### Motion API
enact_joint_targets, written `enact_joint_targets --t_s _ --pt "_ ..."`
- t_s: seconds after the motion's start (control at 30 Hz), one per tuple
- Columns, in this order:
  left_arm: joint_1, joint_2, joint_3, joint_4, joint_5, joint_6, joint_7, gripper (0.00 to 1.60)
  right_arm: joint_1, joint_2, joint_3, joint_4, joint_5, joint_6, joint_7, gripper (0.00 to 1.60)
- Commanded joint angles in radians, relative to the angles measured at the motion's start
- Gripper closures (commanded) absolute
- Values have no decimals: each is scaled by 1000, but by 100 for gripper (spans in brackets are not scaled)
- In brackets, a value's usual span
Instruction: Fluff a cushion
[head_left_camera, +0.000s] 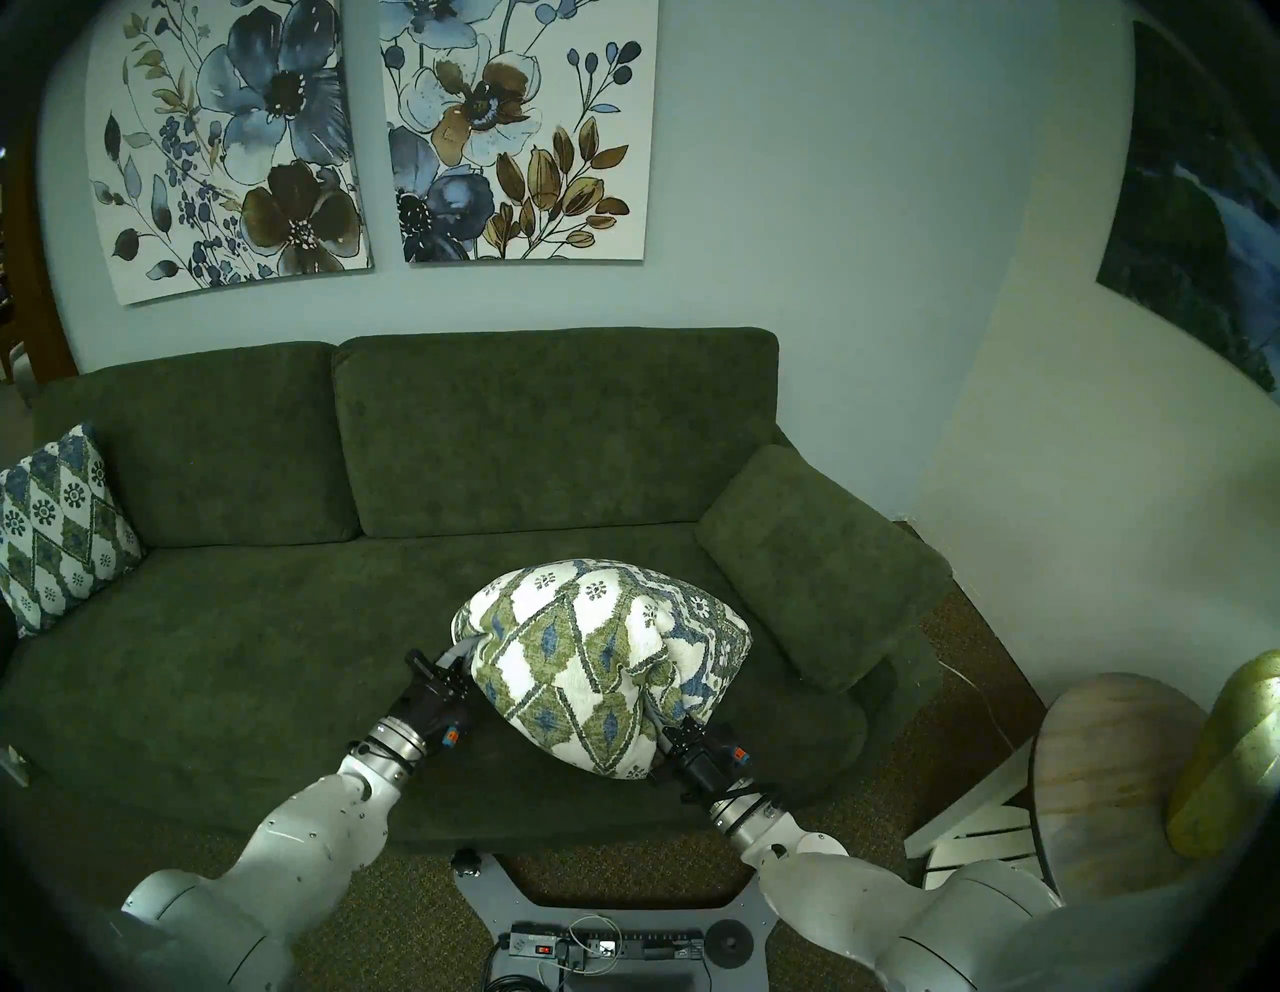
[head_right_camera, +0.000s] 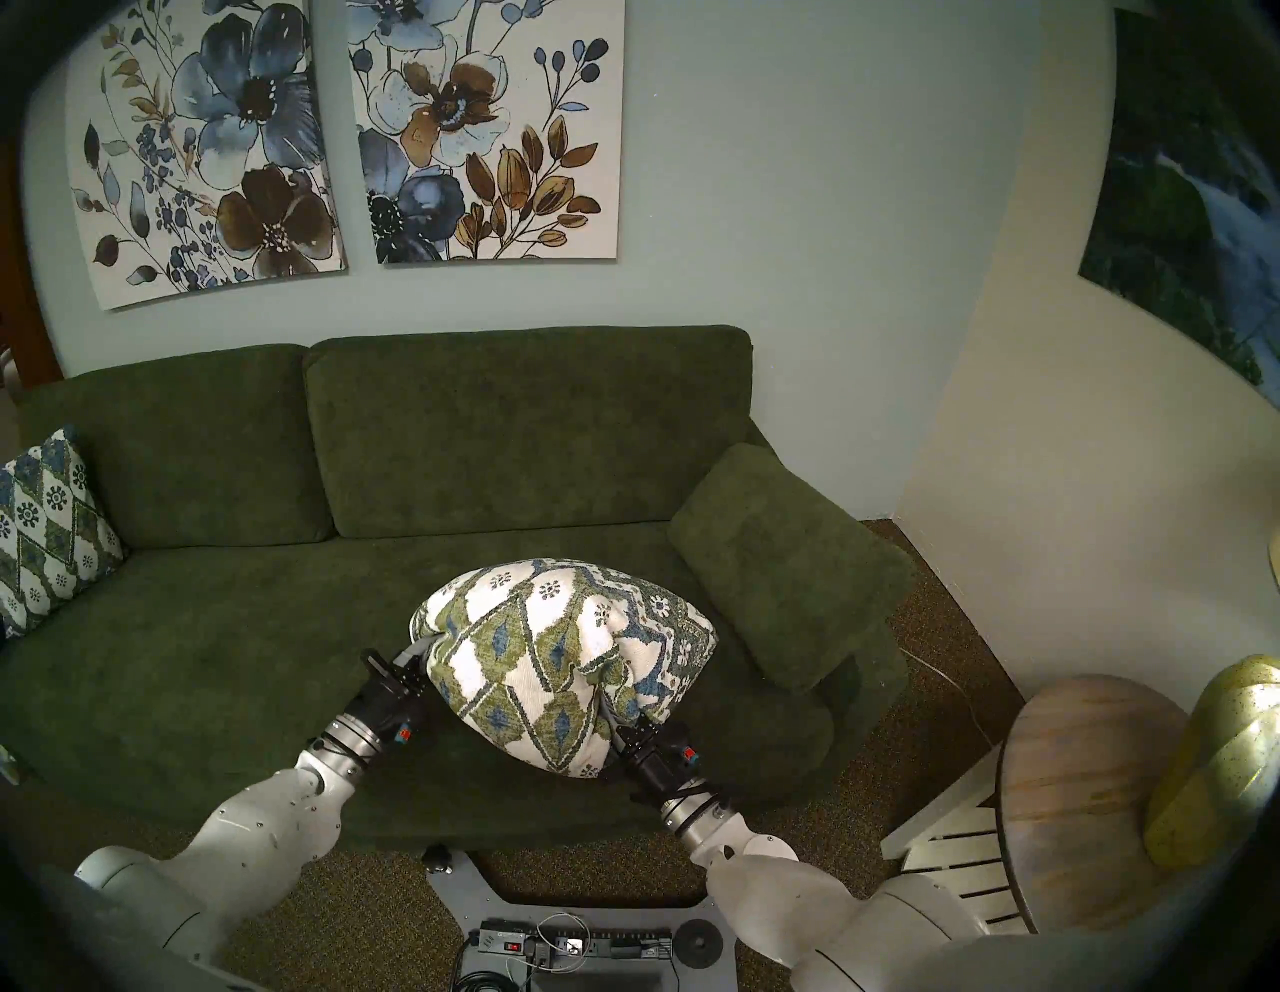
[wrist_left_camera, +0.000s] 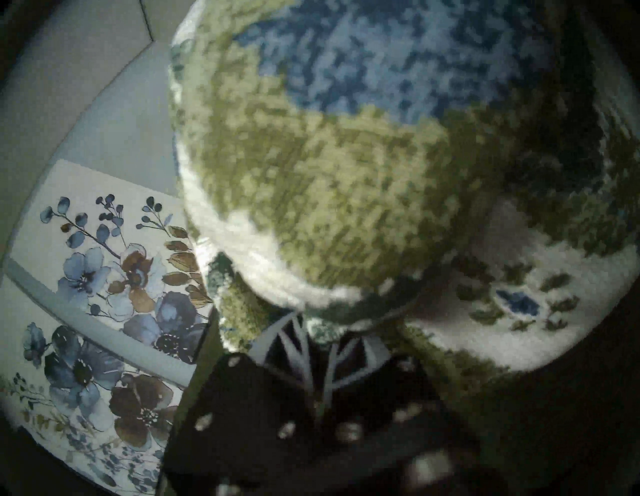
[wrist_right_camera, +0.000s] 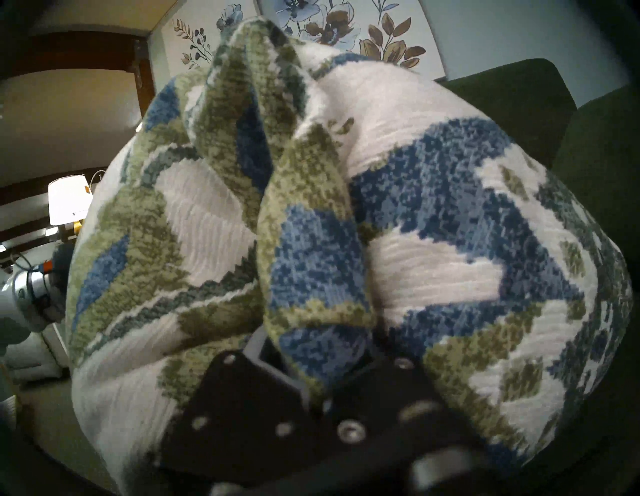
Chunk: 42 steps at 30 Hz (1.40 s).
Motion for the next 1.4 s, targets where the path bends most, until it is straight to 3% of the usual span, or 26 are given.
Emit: enact_joint_targets --t_s 0.0,0.27,0.47,0.63,0.67,0.93,0.97,1.03,1.1,1.13,1.27,1.37 --pt "-105 81 -63 -111 9 16 8 160 -1 7 4 12 -1 4 -6 160" --pt "-142 116 -83 -193 38 20 -35 160 -8 -7 5 17 -7 4 -10 160" --pt "-164 97 -71 -143 43 6 -88 160 3 -19 -11 54 -36 4 -22 160" --pt "-102 90 -58 -92 49 1 -115 160 91 50 9 66 -38 17 -36 160" --pt "-83 92 -57 -71 48 -1 -120 160 119 78 19 52 -40 14 -34 160" --pt "-30 91 -49 7 50 -3 -132 160 158 107 72 -39 -42 4 -36 160" --pt "-24 88 -49 17 50 -3 -132 160 189 136 67 -51 -48 4 -29 160" --pt "-16 82 -46 30 50 -5 -132 160 187 138 82 -95 -50 4 -27 160" --pt "-7 72 -43 43 50 -8 -132 160 240 138 84 -110 -57 4 -23 160" --pt "-3 67 -42 47 50 -10 -132 160 192 131 98 -119 -59 4 -19 160" --pt "11 48 -38 66 49 -18 -129 160 256 128 96 -192 -79 4 -14 160" --pt "20 34 -39 82 45 -24 -125 160 262 124 105 -226 -91 4 -16 160"
